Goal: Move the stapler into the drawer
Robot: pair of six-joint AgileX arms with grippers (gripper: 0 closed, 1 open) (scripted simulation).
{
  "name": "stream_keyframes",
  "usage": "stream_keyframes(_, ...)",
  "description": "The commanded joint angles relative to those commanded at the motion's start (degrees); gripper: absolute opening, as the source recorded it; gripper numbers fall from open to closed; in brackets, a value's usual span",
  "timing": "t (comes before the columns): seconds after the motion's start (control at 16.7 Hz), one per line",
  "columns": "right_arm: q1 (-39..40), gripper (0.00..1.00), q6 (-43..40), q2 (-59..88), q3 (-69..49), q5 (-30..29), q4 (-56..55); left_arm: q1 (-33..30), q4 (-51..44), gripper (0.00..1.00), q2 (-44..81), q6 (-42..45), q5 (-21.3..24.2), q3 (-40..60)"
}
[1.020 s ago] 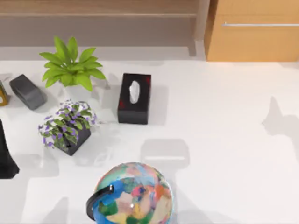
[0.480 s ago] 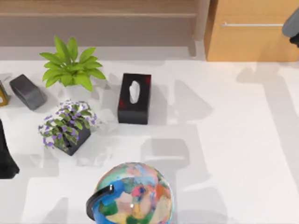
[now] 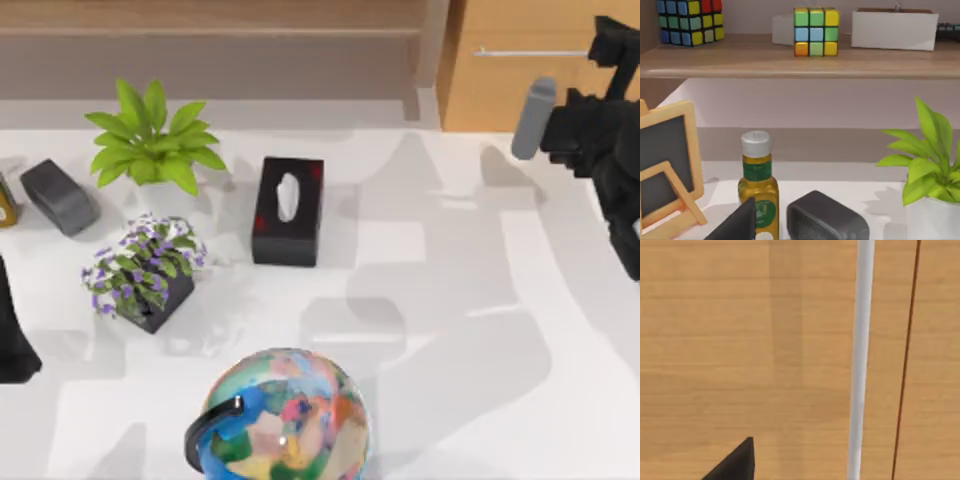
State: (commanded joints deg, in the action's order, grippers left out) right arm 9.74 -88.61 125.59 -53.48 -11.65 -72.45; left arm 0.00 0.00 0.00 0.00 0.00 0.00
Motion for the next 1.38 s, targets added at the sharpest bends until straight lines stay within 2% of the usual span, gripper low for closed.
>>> stream_keyframes(0.48, 0.1, 1.0, -0.6, 2.2, -0.6, -0.4, -0.9, 0.0, 0.0, 1.0, 0.0, 0.0, 0.0, 0.0)
stream_keyframes(1.08, -0.3, 1.0, -0.7, 5.2, -7.3, 0.2, 2.6, 0.0, 0.0, 1.0, 0.0, 0.0, 0.0, 0.0)
stream_keyframes(1.38, -0.3, 0.62, -0.7, 5.2, -7.3, 0.2, 2.6, 0.0, 0.0, 1.0, 0.0, 0.0, 0.0, 0.0)
